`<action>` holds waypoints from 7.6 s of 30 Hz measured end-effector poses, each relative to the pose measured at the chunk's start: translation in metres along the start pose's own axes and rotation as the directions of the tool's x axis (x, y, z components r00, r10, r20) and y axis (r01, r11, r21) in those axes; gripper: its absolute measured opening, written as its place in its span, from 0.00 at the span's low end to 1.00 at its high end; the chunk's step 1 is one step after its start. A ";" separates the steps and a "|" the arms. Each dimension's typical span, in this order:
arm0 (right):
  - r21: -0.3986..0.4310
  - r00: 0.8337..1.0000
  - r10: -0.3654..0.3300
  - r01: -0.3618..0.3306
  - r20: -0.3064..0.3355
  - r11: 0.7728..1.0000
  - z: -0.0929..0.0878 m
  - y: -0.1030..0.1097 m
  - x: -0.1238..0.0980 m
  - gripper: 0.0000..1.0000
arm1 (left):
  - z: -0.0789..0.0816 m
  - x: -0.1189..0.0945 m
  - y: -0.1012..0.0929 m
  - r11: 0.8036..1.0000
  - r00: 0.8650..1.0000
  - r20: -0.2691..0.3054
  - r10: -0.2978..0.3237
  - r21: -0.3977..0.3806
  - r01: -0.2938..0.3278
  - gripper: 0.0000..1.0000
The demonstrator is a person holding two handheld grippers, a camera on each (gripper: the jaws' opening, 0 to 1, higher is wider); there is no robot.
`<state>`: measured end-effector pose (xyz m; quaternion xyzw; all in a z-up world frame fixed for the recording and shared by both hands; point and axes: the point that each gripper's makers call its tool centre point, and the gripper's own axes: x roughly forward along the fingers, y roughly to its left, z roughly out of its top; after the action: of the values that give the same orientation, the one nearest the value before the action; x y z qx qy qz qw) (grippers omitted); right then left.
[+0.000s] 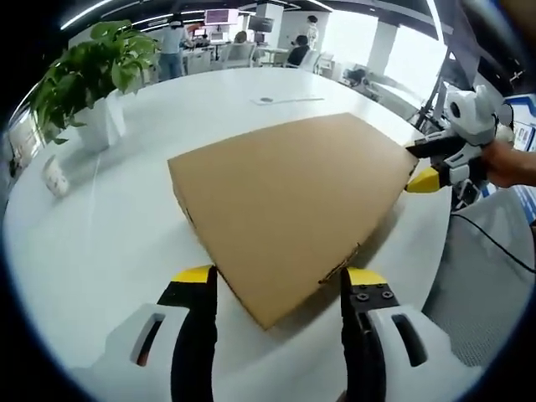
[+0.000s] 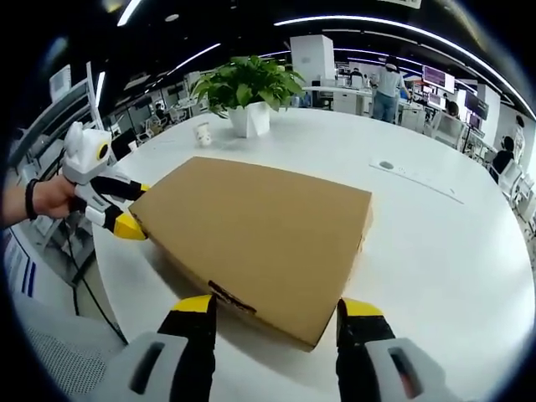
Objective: Operate the shoe box by opening the lid, removing the specified soft item, and placing it in the target area until the item is outside and the box remains undamaged.
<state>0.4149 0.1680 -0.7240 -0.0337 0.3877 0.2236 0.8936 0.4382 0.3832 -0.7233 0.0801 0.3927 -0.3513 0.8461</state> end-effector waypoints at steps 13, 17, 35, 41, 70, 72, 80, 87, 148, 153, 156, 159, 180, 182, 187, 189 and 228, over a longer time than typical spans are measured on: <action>0.023 0.999 0.018 -0.019 0.039 1.000 0.008 0.001 -0.009 0.55 | 0.008 -0.012 -0.002 0.999 0.999 0.053 0.001 -0.043 0.001 0.57; 0.017 0.998 0.022 -0.023 0.058 1.000 0.012 0.001 -0.013 0.55 | 0.011 -0.015 -0.003 0.999 0.997 0.071 0.004 -0.051 -0.001 0.57; -0.072 0.986 0.070 -0.060 0.152 0.996 0.032 -0.002 -0.028 0.53 | 0.034 -0.033 -0.004 0.997 0.988 0.153 0.009 -0.079 0.004 0.56; -0.106 0.984 0.076 -0.060 0.160 0.993 0.036 -0.003 -0.031 0.52 | 0.043 -0.039 -0.004 0.997 0.985 0.171 0.012 -0.072 0.001 0.56; -0.184 0.953 -0.048 0.107 0.300 0.977 0.088 -0.035 -0.037 0.33 | 0.111 -0.064 0.006 1.000 0.956 0.293 0.028 -0.018 -0.024 0.56; -0.175 0.949 -0.061 0.120 0.309 0.977 0.092 -0.039 -0.038 0.29 | 0.115 -0.065 0.005 1.000 0.954 0.299 0.026 -0.017 -0.022 0.55; -0.176 0.939 -0.110 0.175 0.324 0.969 0.102 -0.050 -0.039 0.17 | 0.124 -0.067 0.008 0.999 0.946 0.324 0.026 -0.037 -0.015 0.54; -0.140 0.932 -0.154 0.210 0.329 0.968 0.112 -0.063 -0.040 0.05 | 0.133 -0.069 0.011 0.999 0.937 0.349 0.033 -0.049 -0.017 0.53; -0.126 0.933 -0.185 0.233 0.309 0.964 0.129 -0.067 -0.047 0.00 | 0.145 -0.061 0.067 0.957 0.899 0.342 0.273 -0.001 -0.290 0.10; -0.131 0.933 -0.183 0.233 0.311 0.964 0.134 -0.071 -0.046 0.00 | 0.149 -0.060 0.068 0.958 0.899 0.345 0.269 0.000 -0.286 0.09; -0.134 0.933 -0.180 0.230 0.311 0.964 0.138 -0.073 -0.045 0.00 | 0.153 -0.059 0.071 0.956 0.894 0.352 0.278 -0.007 -0.295 0.08; -0.145 0.935 -0.179 0.232 0.307 0.962 0.142 -0.075 -0.043 0.00 | 0.156 -0.057 0.075 0.955 0.890 0.357 0.283 -0.017 -0.296 0.08; -0.164 0.944 -0.169 0.222 0.283 0.961 0.162 -0.089 -0.033 0.00 | 0.174 -0.046 0.093 0.953 0.879 0.370 0.300 -0.077 -0.292 0.07; -0.167 0.945 -0.169 0.221 0.279 0.961 0.164 -0.090 -0.032 0.00 | 0.175 -0.045 0.094 0.954 0.879 0.372 0.297 -0.079 -0.288 0.06; -0.173 0.948 -0.168 0.220 0.272 0.960 0.168 -0.093 -0.028 0.00 | 0.180 -0.040 0.099 0.955 0.880 0.373 0.295 -0.086 -0.284 0.06; -0.176 0.948 -0.169 0.221 0.269 0.959 0.169 -0.094 -0.028 0.00 | 0.181 -0.039 0.100 0.955 0.880 0.373 0.296 -0.089 -0.283 0.06; -0.217 0.961 -0.177 0.223 0.212 0.950 0.187 -0.114 -0.004 0.00 | 0.196 -0.015 0.119 0.958 0.903 0.321 0.286 -0.072 -0.278 0.05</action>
<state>0.5881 0.1079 -0.6040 -0.1589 0.2655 0.1785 0.9340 0.6291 0.3984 -0.5961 0.0660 0.2351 -0.2287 0.9424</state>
